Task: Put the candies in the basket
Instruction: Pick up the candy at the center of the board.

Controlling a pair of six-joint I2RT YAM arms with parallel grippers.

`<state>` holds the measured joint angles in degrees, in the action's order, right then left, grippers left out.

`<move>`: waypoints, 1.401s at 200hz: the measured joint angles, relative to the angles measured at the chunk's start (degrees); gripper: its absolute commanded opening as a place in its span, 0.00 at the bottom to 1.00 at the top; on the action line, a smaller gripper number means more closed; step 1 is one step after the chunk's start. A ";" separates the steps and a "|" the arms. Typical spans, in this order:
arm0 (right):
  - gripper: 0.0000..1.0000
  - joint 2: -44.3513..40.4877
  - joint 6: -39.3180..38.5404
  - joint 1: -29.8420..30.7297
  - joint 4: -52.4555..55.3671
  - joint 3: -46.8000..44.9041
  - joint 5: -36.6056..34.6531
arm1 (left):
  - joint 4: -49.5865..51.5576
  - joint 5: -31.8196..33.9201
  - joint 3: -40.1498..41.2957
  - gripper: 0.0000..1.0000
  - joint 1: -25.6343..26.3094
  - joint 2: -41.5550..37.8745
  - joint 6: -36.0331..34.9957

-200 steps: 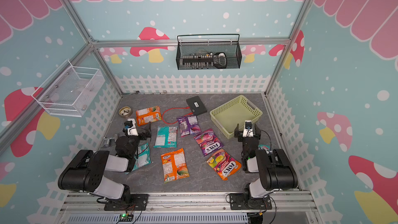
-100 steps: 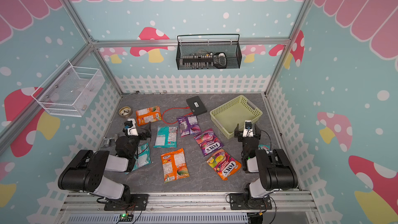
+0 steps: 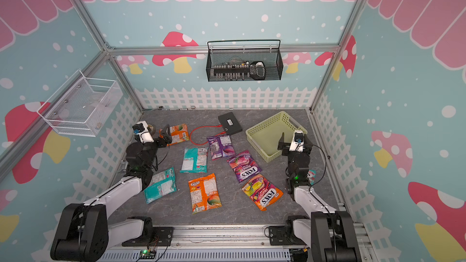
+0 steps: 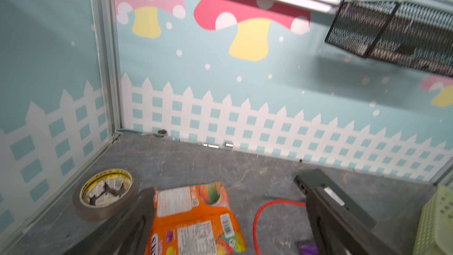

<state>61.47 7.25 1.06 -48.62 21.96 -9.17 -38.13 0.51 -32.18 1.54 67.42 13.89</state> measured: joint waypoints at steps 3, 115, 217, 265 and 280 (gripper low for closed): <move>0.99 -0.92 0.68 0.00 1.55 1.22 0.33 | 1.05 -0.22 -0.85 0.99 0.00 -0.63 0.79; 0.99 -3.85 20.61 -0.24 51.95 25.09 14.75 | 19.98 -20.74 -1.70 0.99 -4.90 -23.89 28.00; 0.81 -3.15 27.89 9.16 69.88 19.28 23.21 | 32.04 -27.26 -2.95 0.99 20.04 -6.75 23.69; 0.53 -3.69 29.14 15.98 67.43 13.86 22.08 | 30.91 -22.80 -10.97 0.99 33.99 8.55 17.07; 0.50 -3.67 30.03 16.26 65.42 11.39 21.00 | 29.09 -22.64 -11.08 0.98 35.19 11.80 15.72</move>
<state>57.80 37.28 17.32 16.80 33.34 11.84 -9.04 -22.13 -43.27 36.73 79.22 29.61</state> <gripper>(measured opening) 0.522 0.991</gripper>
